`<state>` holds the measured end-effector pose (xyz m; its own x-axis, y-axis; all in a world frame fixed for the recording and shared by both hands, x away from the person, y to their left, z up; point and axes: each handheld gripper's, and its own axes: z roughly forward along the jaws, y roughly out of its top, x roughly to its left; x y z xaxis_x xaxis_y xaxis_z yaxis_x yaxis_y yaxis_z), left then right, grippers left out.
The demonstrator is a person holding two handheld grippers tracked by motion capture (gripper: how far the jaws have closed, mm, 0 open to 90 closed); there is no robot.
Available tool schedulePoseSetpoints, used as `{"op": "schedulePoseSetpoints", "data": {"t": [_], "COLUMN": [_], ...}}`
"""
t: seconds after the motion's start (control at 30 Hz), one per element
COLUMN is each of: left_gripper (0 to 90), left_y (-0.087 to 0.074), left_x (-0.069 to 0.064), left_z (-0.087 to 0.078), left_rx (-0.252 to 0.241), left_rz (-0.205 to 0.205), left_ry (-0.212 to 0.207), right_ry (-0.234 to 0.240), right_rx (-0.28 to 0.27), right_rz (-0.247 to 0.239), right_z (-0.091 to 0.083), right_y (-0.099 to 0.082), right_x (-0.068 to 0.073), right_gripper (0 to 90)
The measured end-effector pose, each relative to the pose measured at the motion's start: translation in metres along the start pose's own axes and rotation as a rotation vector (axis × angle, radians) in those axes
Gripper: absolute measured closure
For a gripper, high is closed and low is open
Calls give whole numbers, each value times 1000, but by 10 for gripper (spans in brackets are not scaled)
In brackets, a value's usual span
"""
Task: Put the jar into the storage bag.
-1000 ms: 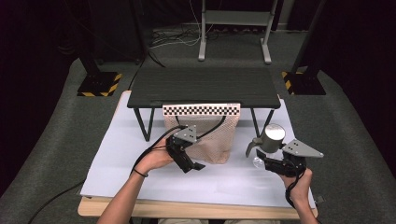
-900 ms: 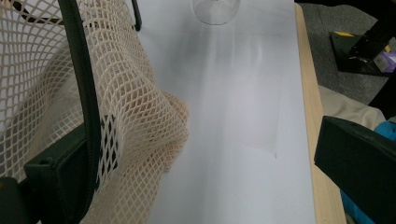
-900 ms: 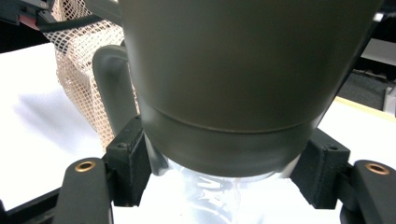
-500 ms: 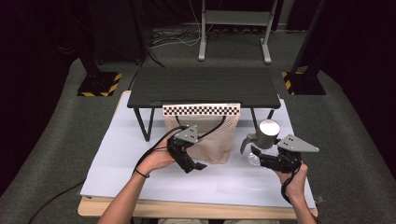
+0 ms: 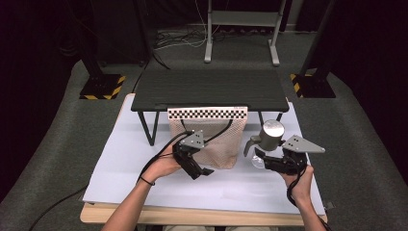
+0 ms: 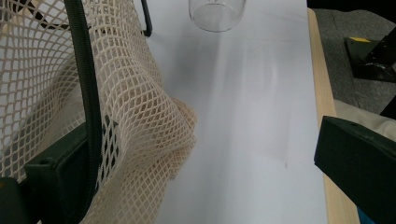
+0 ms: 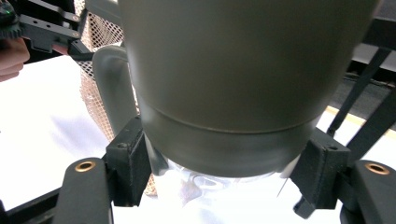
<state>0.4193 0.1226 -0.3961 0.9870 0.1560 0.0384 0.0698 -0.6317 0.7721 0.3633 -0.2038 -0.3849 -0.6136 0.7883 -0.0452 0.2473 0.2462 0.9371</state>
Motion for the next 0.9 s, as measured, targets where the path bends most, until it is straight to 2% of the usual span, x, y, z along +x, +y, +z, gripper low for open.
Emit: {"op": "schedulePoseSetpoints", "data": {"t": [0.43, 0.63, 0.9], "left_gripper": [0, 0, 0], "left_y": [2, 3, 2], "left_x": [1, 0, -1], "left_z": [2, 2, 0], "left_rx": [3, 7, 6], "left_rz": [8, 10, 14], "left_ry": [-12, -16, -19], "right_ry": [50, 57, 72], "right_rx": [-21, -10, -22], "right_rz": [-11, -22, -30], "right_z": [12, 13, 15], "right_y": [18, 19, 27], "right_x": [11, 16, 20], "right_gripper": [301, 301, 301]}}
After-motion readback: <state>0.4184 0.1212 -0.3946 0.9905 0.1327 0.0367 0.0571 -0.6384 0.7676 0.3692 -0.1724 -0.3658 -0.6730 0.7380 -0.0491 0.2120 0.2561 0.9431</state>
